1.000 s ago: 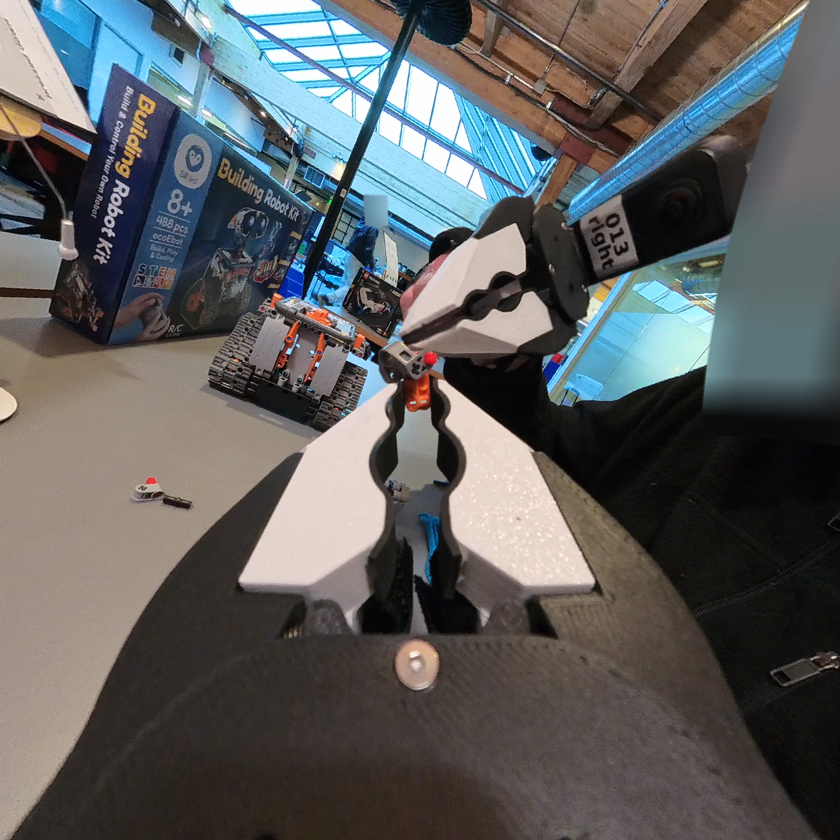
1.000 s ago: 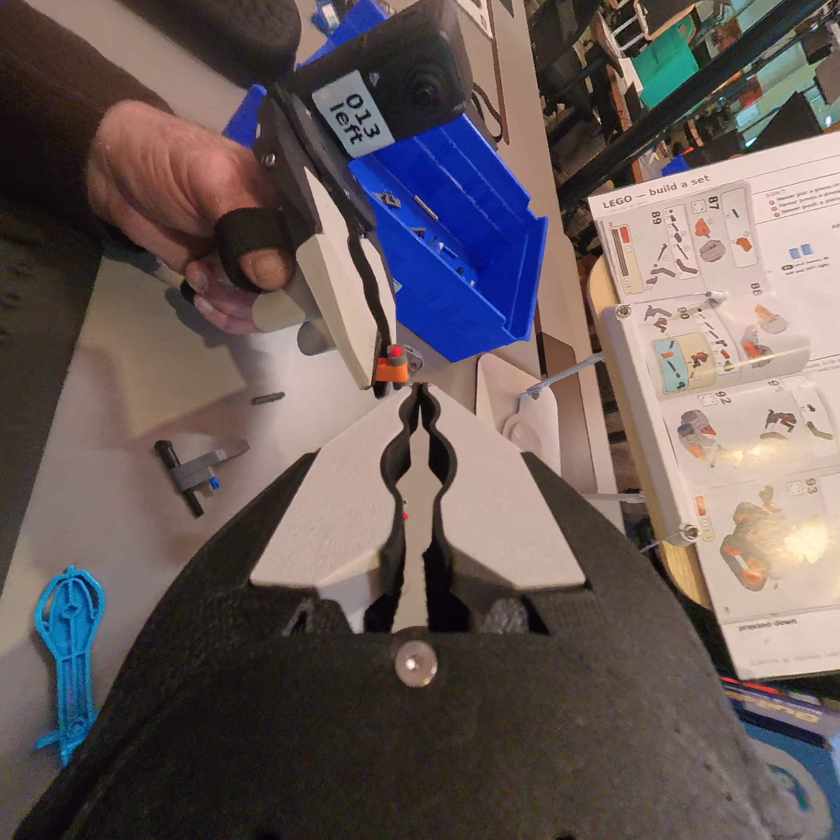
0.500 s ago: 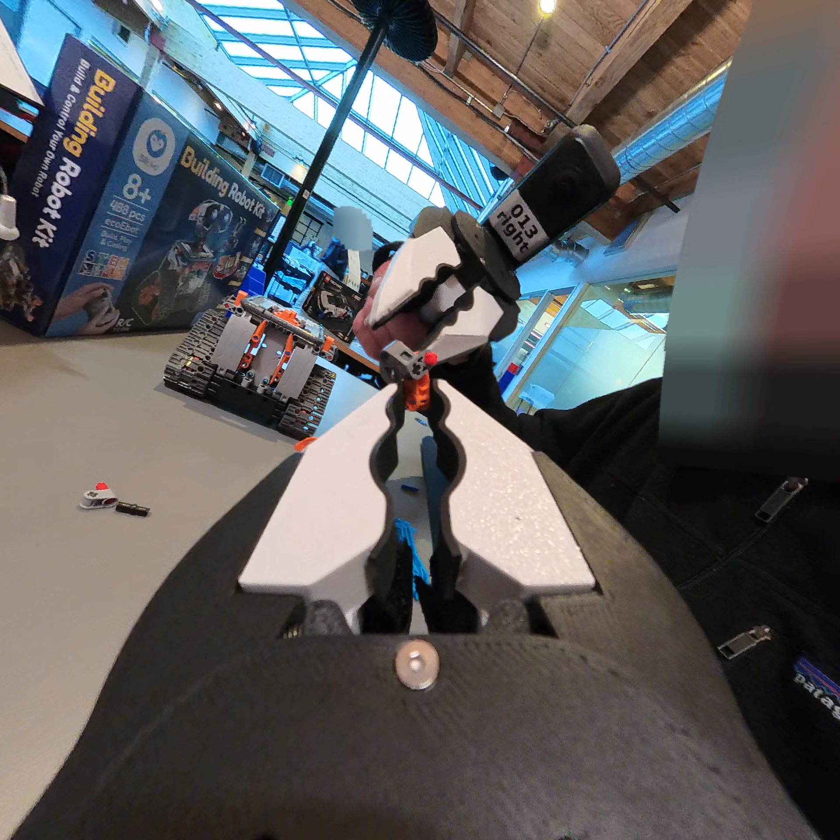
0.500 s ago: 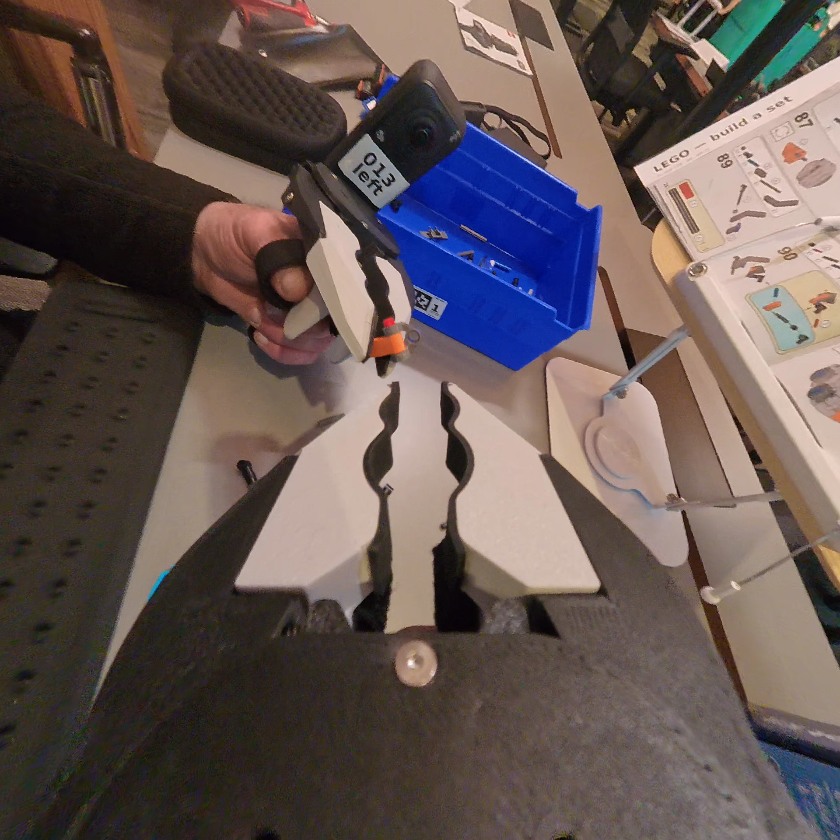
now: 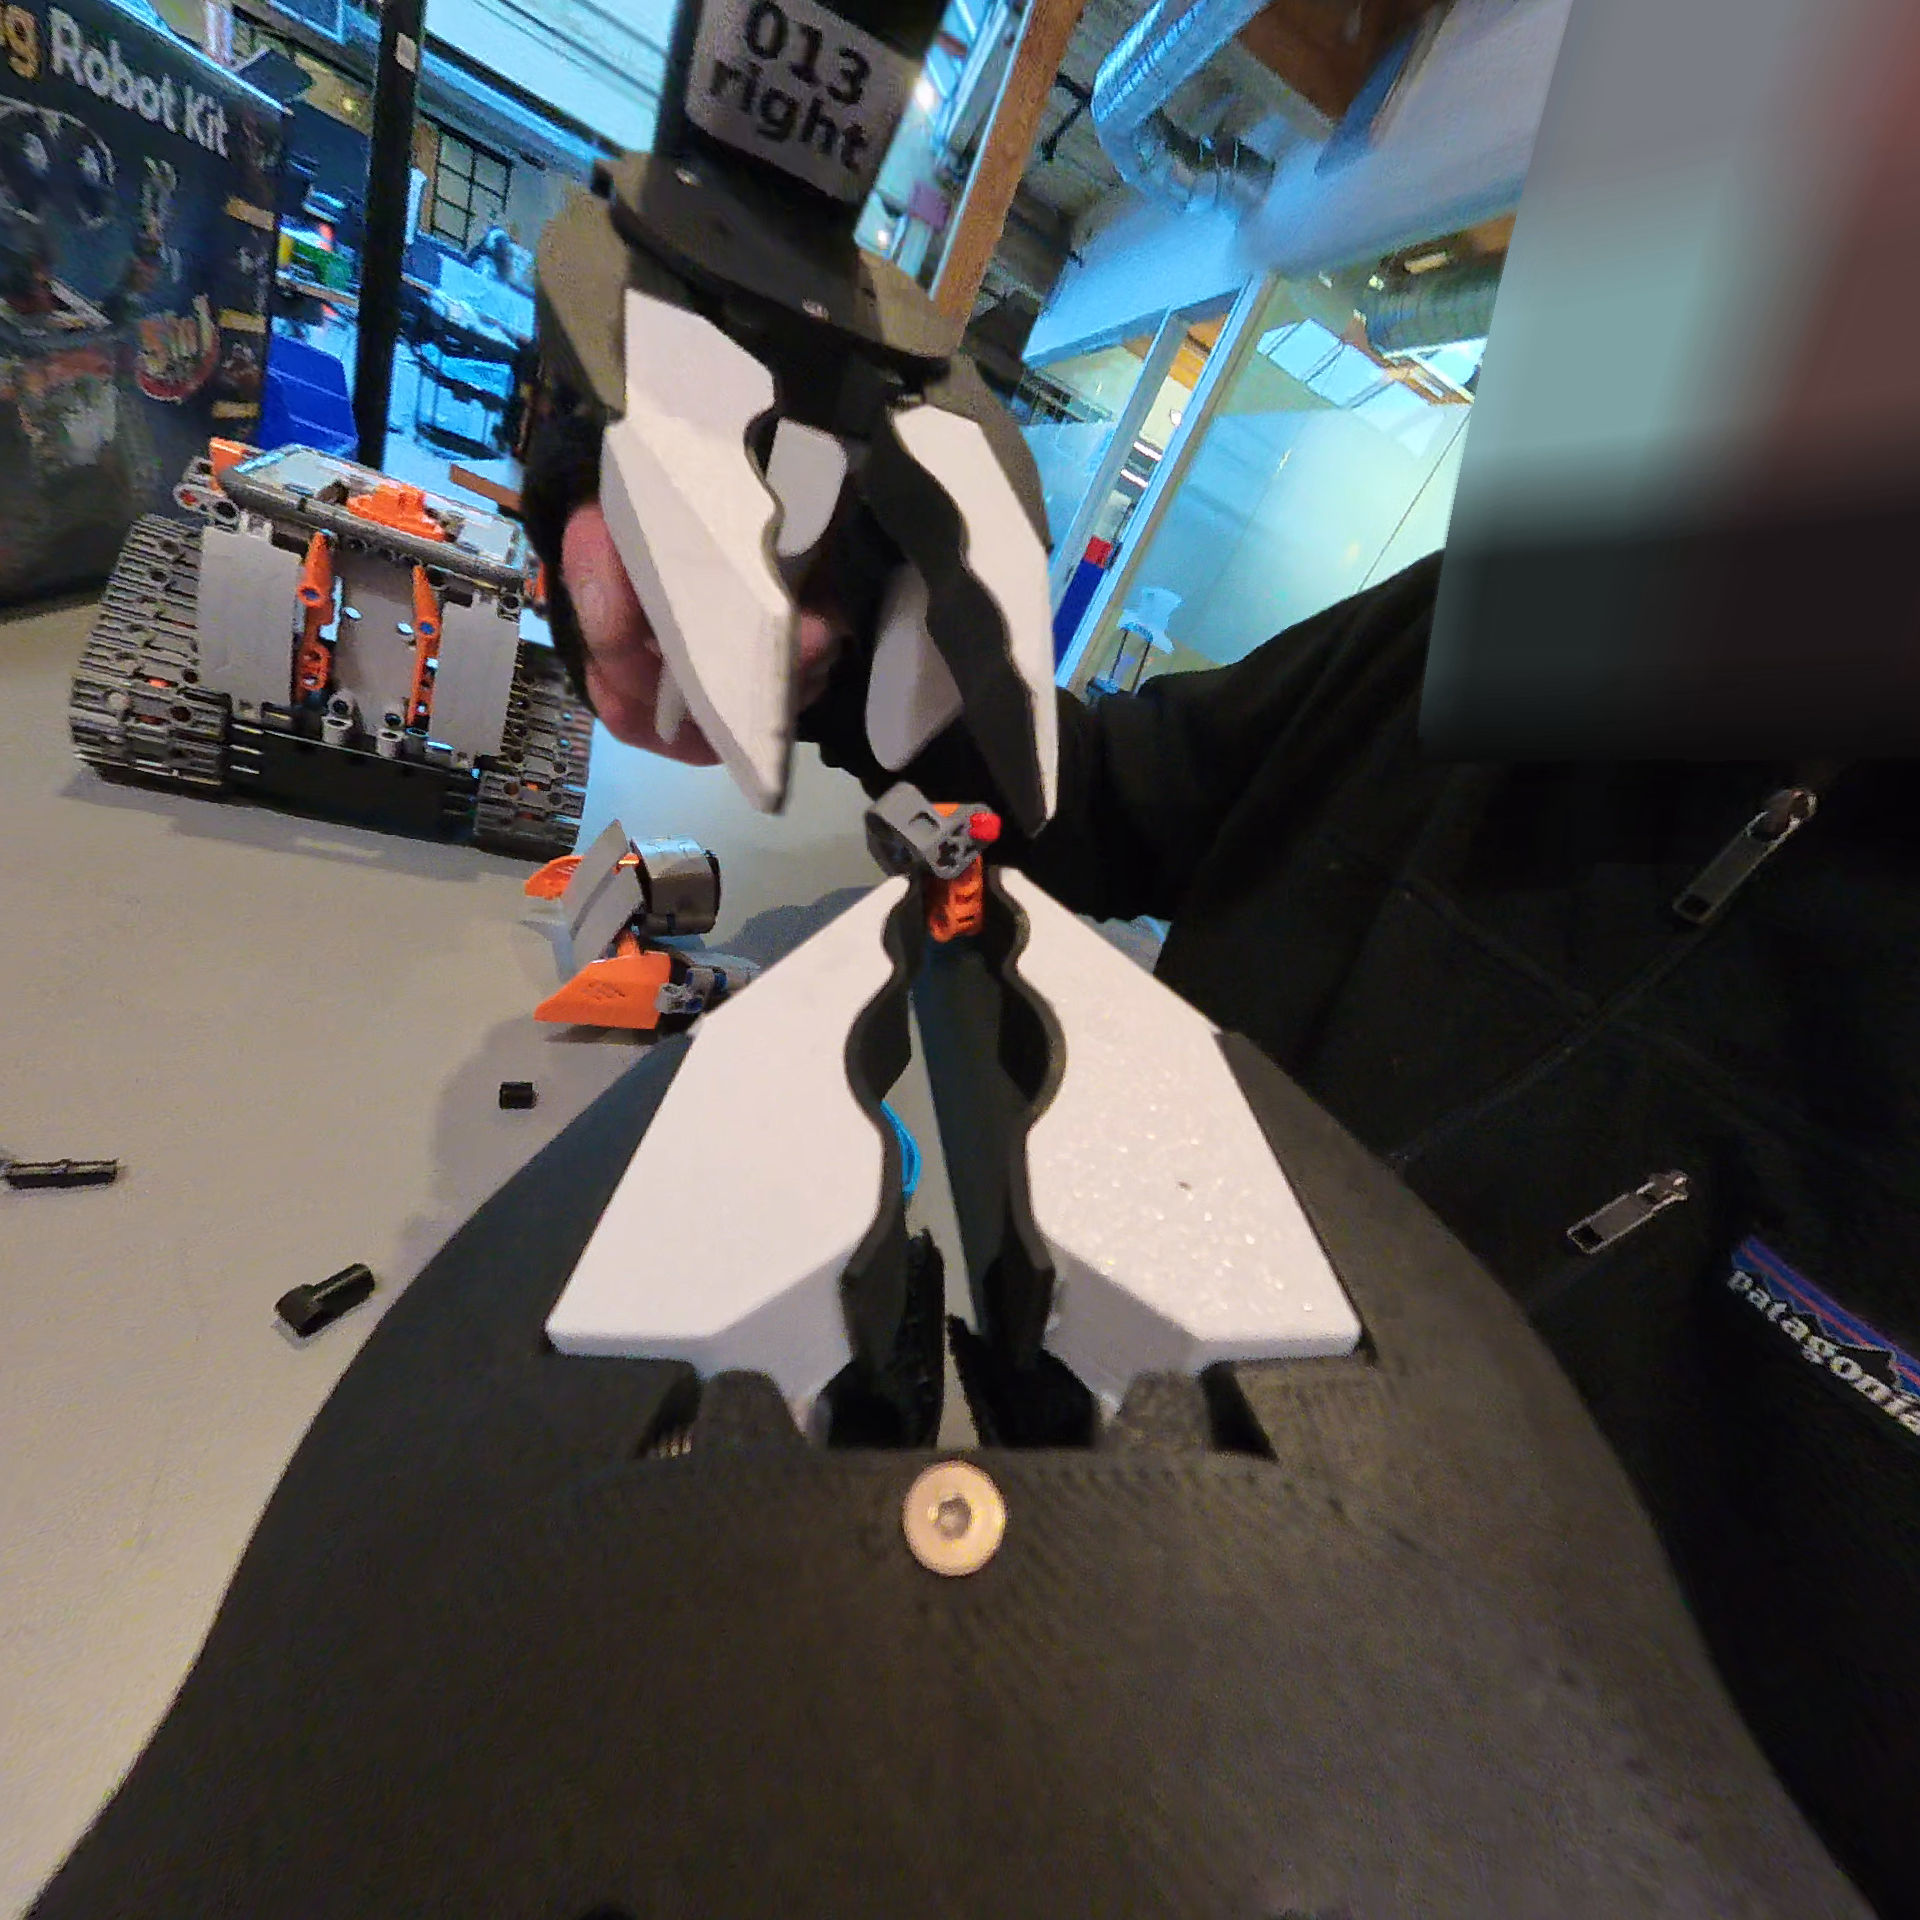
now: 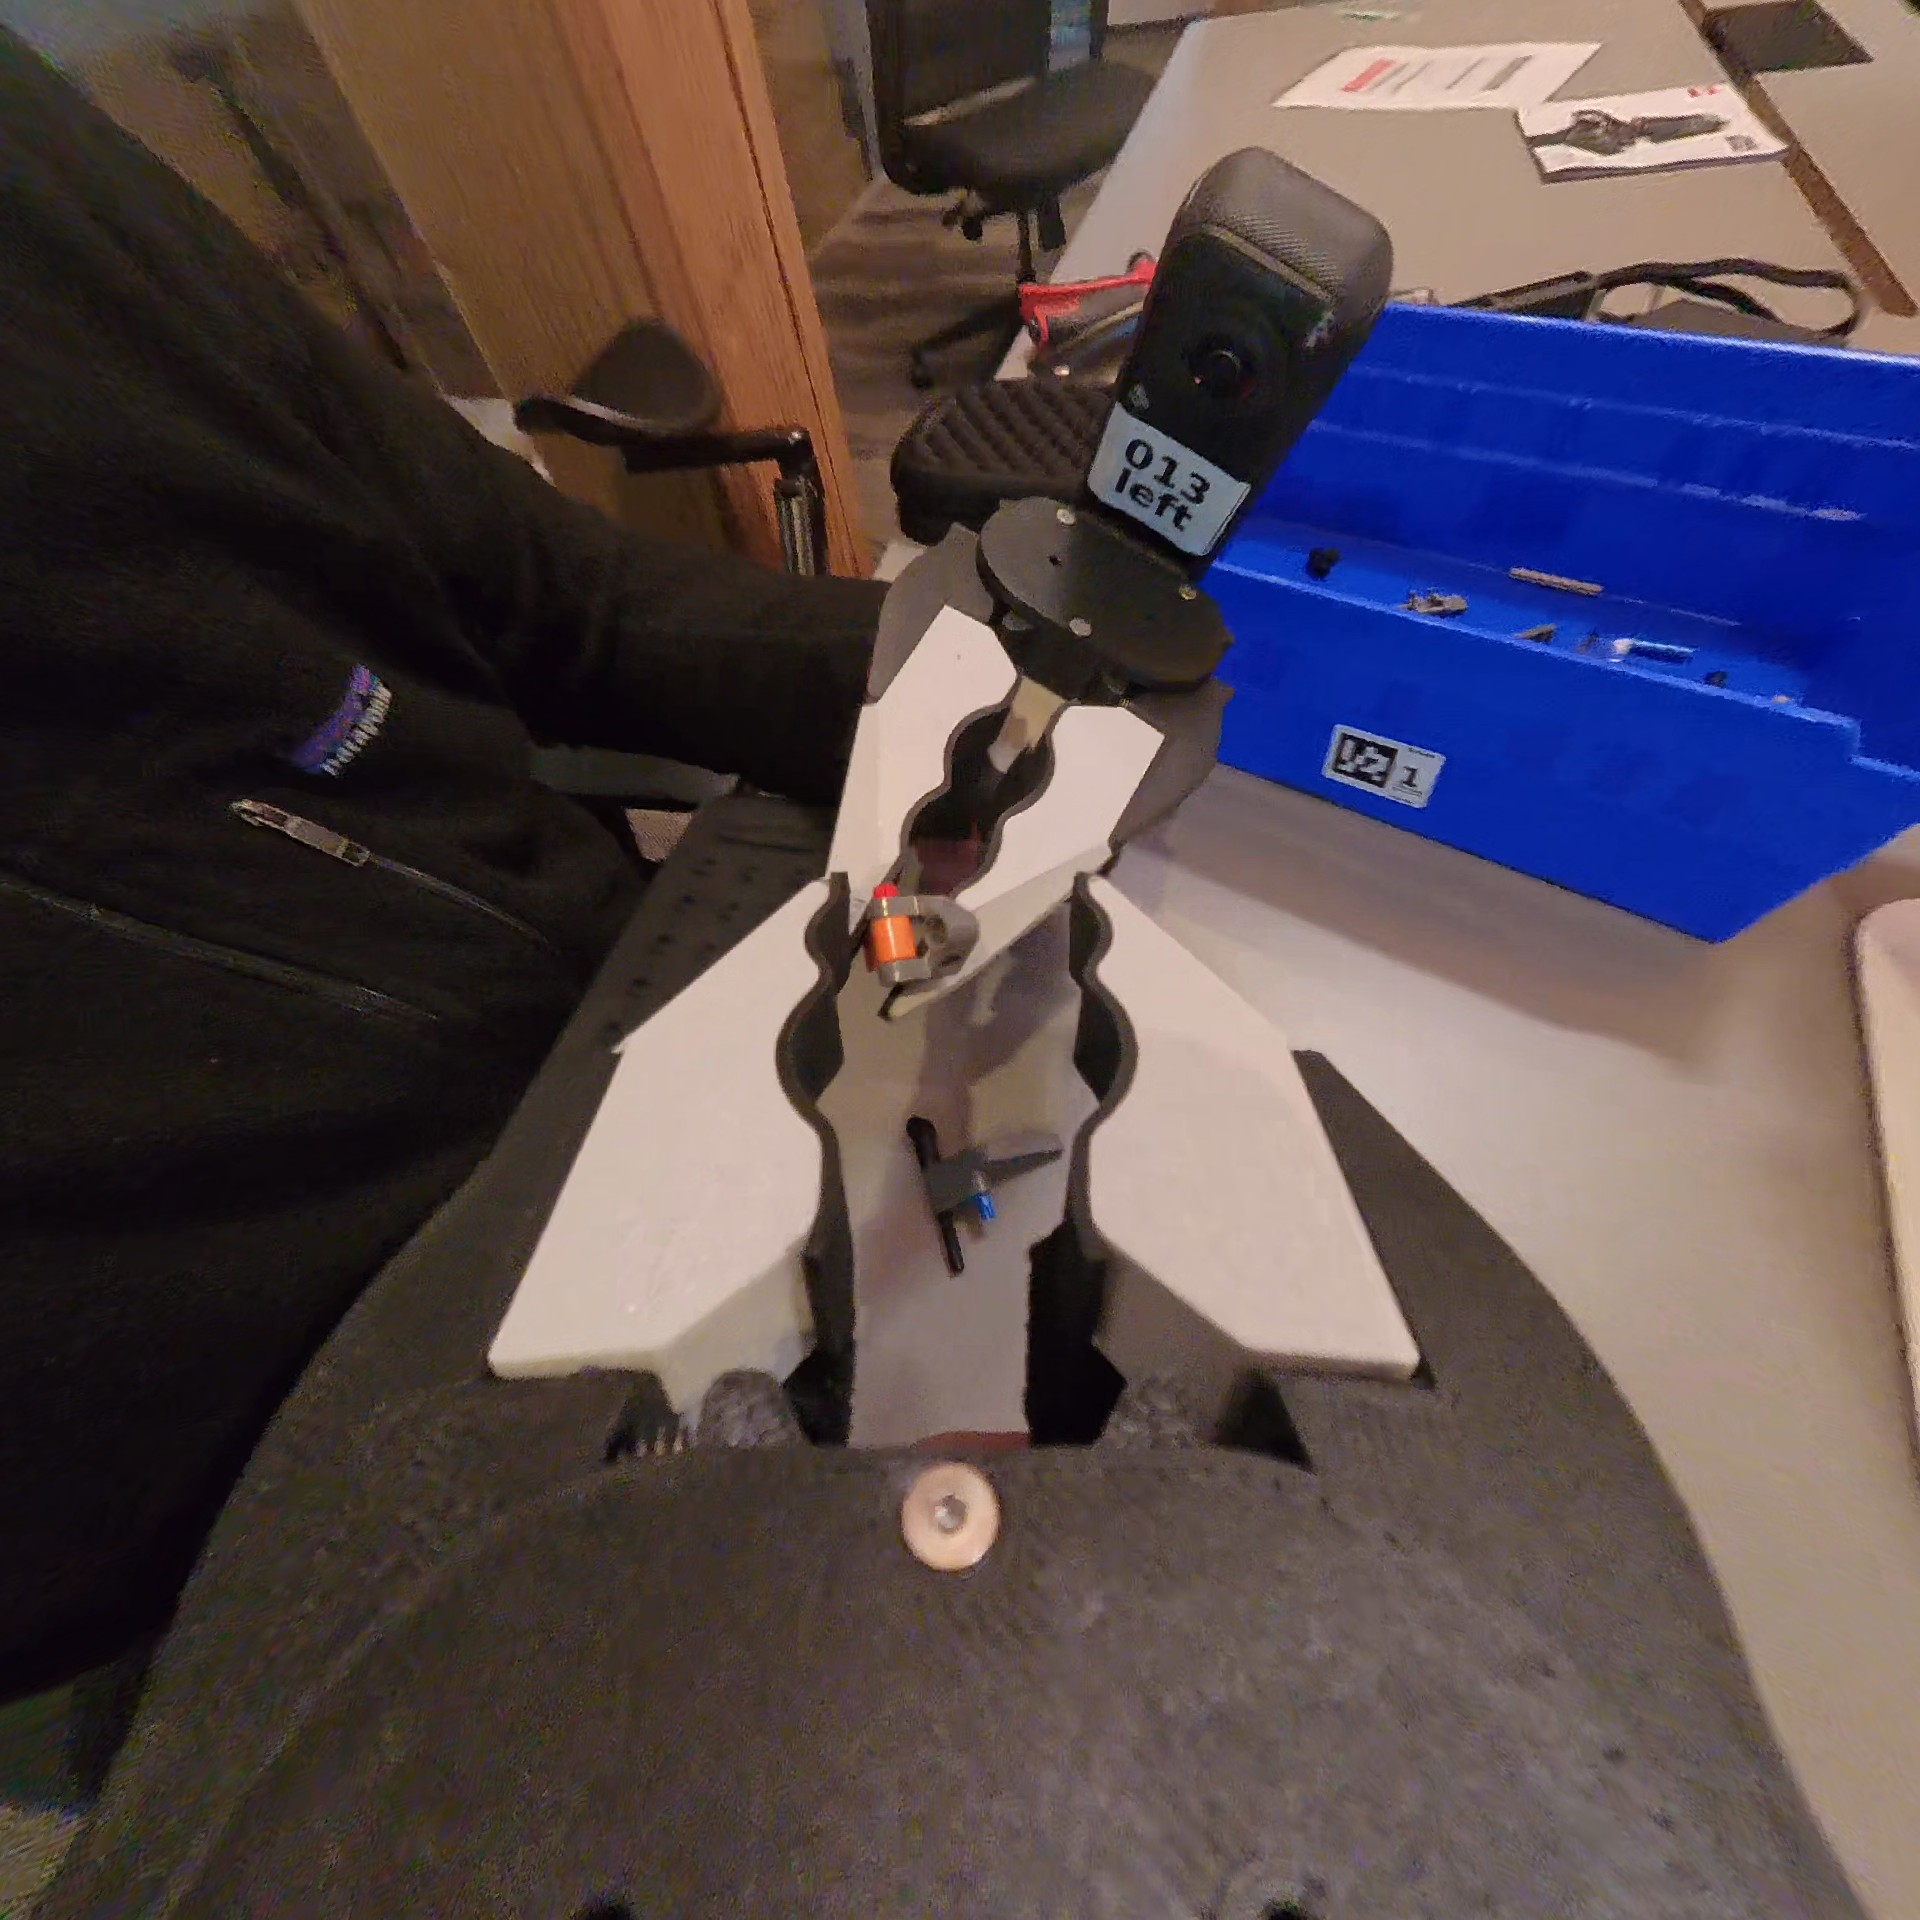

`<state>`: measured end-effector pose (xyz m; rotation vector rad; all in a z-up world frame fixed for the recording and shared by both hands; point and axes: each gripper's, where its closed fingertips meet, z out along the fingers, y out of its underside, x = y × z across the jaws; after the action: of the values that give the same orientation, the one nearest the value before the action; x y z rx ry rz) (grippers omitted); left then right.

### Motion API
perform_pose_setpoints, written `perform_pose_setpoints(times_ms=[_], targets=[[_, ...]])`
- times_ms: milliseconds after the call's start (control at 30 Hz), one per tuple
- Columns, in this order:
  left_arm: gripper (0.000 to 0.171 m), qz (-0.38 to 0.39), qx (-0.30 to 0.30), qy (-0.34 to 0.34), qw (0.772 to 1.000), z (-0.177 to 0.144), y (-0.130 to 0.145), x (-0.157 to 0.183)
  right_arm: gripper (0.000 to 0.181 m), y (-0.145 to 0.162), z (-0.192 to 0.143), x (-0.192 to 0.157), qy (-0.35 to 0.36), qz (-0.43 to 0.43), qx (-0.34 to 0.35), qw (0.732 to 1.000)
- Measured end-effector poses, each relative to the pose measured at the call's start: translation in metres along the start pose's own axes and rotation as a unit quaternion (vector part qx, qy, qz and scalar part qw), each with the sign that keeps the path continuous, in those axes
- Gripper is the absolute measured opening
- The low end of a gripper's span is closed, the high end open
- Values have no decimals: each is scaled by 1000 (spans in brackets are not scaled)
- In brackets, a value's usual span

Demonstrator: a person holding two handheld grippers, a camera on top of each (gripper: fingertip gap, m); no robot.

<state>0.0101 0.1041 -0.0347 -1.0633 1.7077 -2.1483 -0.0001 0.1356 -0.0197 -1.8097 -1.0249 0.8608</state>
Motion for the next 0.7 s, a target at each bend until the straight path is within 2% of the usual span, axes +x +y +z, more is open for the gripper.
perform_pose_setpoints(times_ms=[133, 233, 400, 500, 600, 700], targets=[[8, 7, 4, -16, 1000, -3, -2, -5, 18, 1, 6, -3, -15, 3, 8, 1000], [8, 7, 11, -22, 1000, -5, -4, -7, 15, -1, 6, 0, 2, -9, 14, 1000], [8, 3, 50, -36, 998, -15, -17, -12, 0, -10, -1, 0, 34, -47, 22, 998], [8, 1, 57, -45, 997, -17, -18, -14, 2, -9, -4, 0, 43, -56, 12, 997], [8, -3, 64, -47, 997, -20, -19, -15, 2, -16, -11, 0, 40, -49, 30, 998], [8, 0, 62, -40, 997, -21, -19, -13, 17, -11, -12, 10, 53, -24, 24, 998]])
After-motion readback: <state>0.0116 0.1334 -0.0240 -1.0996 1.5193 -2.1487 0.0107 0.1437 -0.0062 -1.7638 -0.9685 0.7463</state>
